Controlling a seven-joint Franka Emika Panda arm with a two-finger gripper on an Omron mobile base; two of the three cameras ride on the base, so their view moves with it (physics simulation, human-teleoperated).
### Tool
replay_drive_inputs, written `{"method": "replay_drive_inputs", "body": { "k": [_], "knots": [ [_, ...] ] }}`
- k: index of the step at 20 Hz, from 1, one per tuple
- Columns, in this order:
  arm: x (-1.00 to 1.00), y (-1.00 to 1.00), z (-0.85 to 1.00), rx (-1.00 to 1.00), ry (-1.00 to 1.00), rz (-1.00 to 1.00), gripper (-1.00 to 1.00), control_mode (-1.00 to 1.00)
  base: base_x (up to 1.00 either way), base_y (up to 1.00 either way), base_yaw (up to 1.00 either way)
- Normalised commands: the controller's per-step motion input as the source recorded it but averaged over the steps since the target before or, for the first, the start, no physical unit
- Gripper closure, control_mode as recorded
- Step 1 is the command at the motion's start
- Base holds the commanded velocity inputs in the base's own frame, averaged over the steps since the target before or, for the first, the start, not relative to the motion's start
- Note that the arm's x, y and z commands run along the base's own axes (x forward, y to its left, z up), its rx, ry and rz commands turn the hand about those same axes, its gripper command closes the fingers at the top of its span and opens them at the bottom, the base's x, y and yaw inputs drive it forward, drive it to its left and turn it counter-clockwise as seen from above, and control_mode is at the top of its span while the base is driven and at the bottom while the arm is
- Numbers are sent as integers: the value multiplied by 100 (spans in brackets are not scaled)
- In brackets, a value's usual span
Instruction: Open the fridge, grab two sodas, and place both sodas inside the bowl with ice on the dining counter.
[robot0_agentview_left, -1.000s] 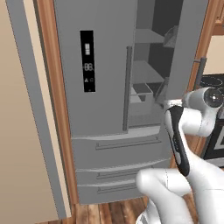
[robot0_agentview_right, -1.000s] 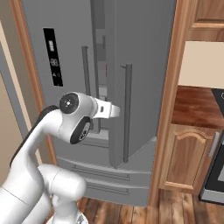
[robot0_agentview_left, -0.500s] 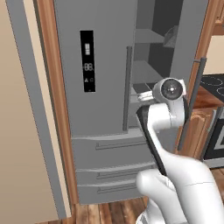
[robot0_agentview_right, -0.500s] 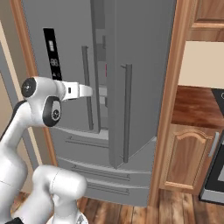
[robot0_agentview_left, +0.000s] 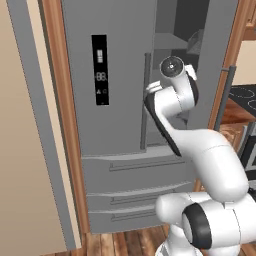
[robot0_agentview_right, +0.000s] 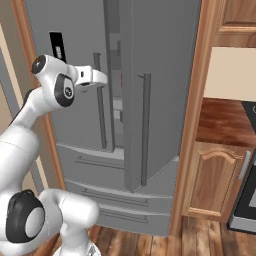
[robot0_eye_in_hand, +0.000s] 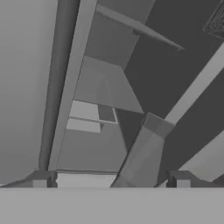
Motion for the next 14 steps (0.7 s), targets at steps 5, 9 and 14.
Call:
{"method": "replay_drive_inputs", "body": {
  "k": [5, 9, 14],
  "knots": [
    [29, -45, 2, 0, 1, -1, -100, -100, 0, 0, 0],
    [39, -41, -1, 0, 0, 0, -100, -100, 0, 0, 0],
    [35, -39, -6, 0, 2, 0, -100, -100, 0, 0, 0]
  ]
}}
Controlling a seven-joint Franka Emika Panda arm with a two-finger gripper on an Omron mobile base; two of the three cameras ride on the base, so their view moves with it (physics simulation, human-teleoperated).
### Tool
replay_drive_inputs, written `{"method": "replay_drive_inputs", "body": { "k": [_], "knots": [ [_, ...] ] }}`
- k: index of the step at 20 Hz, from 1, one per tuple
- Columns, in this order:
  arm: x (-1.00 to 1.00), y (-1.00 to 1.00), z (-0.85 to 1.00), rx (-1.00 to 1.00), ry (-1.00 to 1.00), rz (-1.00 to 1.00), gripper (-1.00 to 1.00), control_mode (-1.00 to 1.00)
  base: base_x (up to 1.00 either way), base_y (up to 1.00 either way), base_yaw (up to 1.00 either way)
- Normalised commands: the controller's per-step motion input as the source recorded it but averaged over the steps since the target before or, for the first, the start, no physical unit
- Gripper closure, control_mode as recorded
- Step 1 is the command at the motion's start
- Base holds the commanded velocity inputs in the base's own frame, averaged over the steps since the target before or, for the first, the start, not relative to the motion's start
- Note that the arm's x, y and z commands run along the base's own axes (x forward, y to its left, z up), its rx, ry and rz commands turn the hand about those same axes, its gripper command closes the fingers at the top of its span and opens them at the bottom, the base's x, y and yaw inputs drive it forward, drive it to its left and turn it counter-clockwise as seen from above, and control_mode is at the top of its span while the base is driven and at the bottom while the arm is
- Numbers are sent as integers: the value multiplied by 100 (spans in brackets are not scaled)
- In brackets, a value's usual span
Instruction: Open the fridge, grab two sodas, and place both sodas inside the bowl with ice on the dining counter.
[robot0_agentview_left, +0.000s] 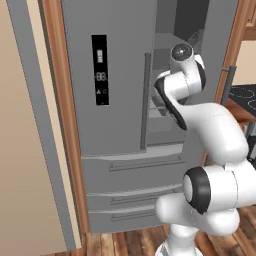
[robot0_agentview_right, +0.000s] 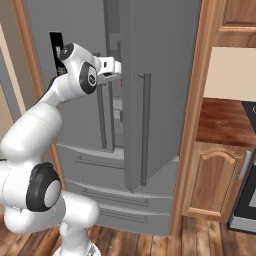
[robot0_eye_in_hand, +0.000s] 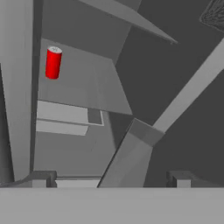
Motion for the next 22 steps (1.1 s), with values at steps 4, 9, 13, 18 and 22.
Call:
{"method": "replay_drive_inputs", "body": {
  "k": [4, 9, 13, 18, 22],
  "knots": [
    [-8, -59, 0, 0, 0, 0, -100, -100, 0, 0, 0],
    [-28, -68, 0, 0, 0, -1, -100, -100, 0, 0, 0],
    [-43, -79, 0, 3, 0, -3, -100, -100, 0, 0, 0],
    [-38, -90, 0, 4, 0, -2, -100, -100, 0, 0, 0],
    [-4, -81, 1, 3, 0, 0, -100, -100, 0, 0, 0]
  ]
}}
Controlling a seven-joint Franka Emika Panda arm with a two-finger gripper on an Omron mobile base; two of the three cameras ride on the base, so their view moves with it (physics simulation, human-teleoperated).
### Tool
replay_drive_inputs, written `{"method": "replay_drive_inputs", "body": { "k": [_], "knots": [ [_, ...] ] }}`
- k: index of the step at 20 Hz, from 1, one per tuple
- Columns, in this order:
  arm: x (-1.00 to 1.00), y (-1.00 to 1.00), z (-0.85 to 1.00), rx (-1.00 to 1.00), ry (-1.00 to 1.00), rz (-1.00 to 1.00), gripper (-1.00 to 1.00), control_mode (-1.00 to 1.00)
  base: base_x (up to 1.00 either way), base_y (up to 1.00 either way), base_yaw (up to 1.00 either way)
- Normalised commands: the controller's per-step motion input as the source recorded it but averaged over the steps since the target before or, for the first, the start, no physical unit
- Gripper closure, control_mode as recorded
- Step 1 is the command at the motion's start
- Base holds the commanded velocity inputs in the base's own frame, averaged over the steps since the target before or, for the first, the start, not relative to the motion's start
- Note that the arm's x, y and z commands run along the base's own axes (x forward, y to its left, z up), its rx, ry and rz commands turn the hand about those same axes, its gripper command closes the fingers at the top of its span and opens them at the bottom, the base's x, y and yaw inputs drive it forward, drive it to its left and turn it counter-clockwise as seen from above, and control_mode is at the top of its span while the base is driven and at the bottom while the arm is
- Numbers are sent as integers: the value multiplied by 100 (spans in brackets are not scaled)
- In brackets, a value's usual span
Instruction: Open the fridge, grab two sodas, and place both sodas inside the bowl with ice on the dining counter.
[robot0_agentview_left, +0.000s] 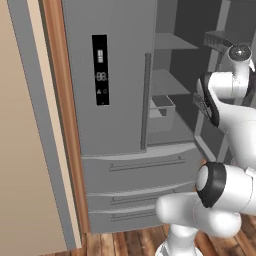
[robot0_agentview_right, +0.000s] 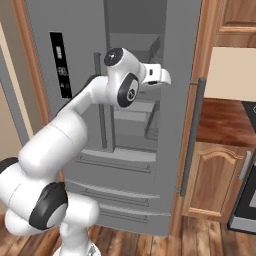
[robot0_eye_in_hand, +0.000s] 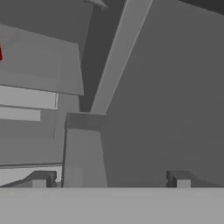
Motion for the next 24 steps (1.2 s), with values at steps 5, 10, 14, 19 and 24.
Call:
{"method": "replay_drive_inputs", "body": {
  "k": [5, 10, 14, 19, 24],
  "knots": [
    [0, -60, 0, 2, 0, 0, -100, -100, 0, 0, 0],
    [-14, 13, 0, 0, -7, 0, -100, -100, 0, 0, 0],
    [-13, 91, -7, 0, -3, 0, -100, -100, 0, 0, 0],
    [0, 100, -15, 0, 0, 1, -100, -100, 0, 0, 0],
    [6, 100, -14, 1, 0, 1, -100, -100, 0, 0, 0]
  ]
}}
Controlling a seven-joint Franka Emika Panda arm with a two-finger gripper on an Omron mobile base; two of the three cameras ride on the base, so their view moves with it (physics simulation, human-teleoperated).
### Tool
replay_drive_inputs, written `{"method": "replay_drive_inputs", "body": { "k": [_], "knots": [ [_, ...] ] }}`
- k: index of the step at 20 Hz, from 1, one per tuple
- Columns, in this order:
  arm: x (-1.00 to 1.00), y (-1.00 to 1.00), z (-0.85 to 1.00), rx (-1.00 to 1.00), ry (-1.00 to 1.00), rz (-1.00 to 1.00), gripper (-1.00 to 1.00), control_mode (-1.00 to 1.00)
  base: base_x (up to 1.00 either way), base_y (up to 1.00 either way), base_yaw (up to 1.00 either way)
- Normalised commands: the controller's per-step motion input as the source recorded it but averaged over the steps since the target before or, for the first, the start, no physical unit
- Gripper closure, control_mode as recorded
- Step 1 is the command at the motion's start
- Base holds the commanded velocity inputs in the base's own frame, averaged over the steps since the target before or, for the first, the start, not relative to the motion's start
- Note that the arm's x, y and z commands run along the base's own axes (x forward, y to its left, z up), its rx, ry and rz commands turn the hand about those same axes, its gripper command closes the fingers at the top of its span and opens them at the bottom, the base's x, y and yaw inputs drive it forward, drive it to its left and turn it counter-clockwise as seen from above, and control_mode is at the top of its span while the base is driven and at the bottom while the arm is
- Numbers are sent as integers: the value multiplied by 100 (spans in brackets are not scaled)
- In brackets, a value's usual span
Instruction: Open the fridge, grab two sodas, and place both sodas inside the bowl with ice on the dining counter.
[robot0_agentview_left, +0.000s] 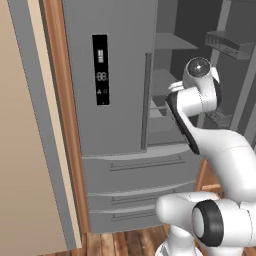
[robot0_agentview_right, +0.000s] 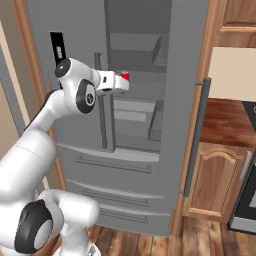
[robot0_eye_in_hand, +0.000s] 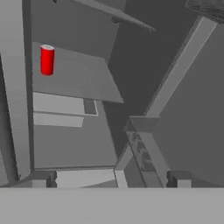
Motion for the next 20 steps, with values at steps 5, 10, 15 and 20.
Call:
{"method": "replay_drive_inputs", "body": {
  "k": [5, 10, 15, 20],
  "knots": [
    [12, 100, -17, 10, 1, 3, -100, -100, 0, 0, 0],
    [24, 99, -15, 13, 4, 3, -100, -100, 0, 0, 0],
    [55, 27, -1, 13, 1, 4, -100, -100, 0, 0, 0],
    [38, -5, 0, 1, 0, 6, -100, -100, 0, 0, 0]
  ]
}}
